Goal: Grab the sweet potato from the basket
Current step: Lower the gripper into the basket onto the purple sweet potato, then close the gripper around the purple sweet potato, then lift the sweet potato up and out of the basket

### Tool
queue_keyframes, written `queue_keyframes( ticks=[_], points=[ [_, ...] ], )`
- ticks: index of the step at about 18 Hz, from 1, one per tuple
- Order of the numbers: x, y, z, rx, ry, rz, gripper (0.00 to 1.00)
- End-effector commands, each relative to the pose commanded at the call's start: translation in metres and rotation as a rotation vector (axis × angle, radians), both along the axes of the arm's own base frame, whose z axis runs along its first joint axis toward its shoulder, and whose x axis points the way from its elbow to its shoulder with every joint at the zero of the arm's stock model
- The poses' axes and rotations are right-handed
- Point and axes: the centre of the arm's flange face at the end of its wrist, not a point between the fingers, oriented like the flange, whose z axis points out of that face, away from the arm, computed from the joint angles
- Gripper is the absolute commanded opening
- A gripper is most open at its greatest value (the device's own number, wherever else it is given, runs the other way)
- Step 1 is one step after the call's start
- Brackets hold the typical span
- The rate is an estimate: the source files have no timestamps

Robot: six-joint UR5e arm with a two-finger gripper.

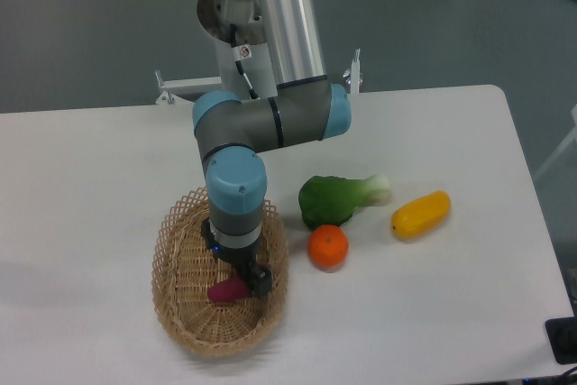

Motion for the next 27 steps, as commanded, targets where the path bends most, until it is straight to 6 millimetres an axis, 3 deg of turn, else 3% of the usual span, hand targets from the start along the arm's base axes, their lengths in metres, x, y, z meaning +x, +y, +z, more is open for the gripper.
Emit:
queue_keyframes(
  ticks=[4,11,17,23,27],
  points=[
    [-0.001,0.001,-0.004,-0.004,-0.002,-0.003,0.7],
    [-0.006,0.002,-0.004,-0.003,-0.001,0.006,0.7],
    [-0.009,0.0,0.002,0.001,0.007,0.021,0.4],
    [-0.01,-0.001,0.01,0.012,0.016,0.018,0.36],
    [-0.005,-0.007,0.053,0.065,0.054,0.011,0.36]
  ],
)
